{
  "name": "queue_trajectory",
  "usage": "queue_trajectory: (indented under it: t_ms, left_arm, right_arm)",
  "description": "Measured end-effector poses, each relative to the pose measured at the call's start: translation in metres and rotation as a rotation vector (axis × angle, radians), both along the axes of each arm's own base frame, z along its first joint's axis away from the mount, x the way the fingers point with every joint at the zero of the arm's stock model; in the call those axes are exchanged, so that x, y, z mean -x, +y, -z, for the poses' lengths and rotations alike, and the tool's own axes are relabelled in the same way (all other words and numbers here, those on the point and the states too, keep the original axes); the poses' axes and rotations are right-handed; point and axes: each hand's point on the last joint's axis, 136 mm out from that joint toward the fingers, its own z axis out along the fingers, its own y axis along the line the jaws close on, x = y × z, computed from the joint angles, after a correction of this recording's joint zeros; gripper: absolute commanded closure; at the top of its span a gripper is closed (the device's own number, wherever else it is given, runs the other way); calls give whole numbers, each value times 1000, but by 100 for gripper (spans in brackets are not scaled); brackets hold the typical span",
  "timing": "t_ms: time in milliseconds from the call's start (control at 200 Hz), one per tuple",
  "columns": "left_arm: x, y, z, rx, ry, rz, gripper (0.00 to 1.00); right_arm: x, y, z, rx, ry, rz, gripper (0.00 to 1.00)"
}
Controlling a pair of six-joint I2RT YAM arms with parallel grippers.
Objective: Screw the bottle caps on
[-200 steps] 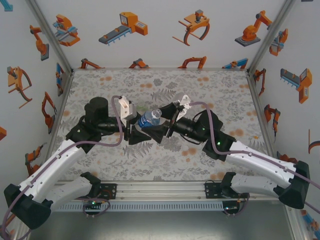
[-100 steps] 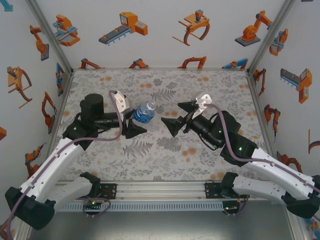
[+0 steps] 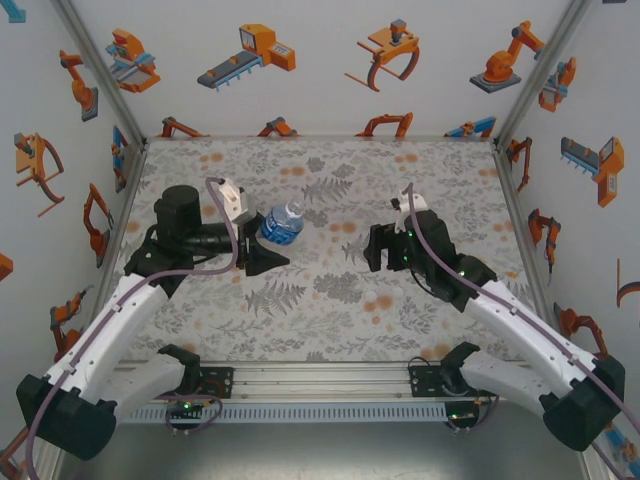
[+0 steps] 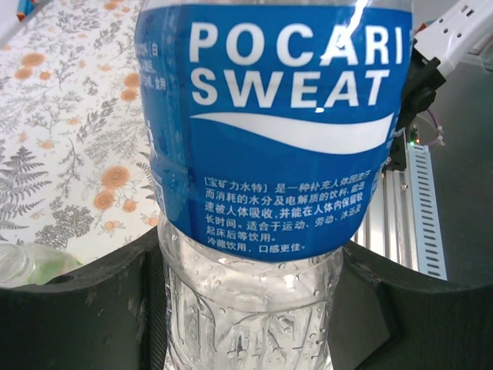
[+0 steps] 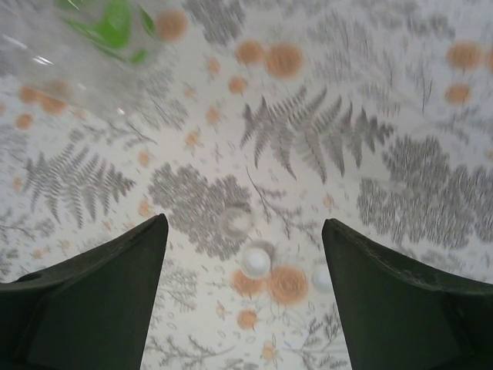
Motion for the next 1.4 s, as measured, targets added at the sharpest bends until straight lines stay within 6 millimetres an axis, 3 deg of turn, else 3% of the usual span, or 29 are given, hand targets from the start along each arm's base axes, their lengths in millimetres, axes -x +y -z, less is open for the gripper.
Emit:
queue_trajectory:
  t_ms: [220, 551, 661, 826, 1397]
  left_arm:
    - [-8, 9, 19, -89, -33, -84, 100]
    - [-29, 35, 32, -186, -121, -302, 100]
    - [-33, 38, 33, -201, -131, -330, 100]
    - [-37, 39, 36, -213, -132, -346, 100]
    - [-39, 40, 43, -237, -114, -355, 100]
  right_arm:
    - [9, -20, 70, 70, 241, 99, 31]
    - [12, -36, 128, 106, 476, 200, 38]
    - [13, -37, 136, 112, 508, 212, 45]
    - [13, -41, 140, 123, 522, 243, 47]
    - [15, -50, 156, 181, 558, 281, 47]
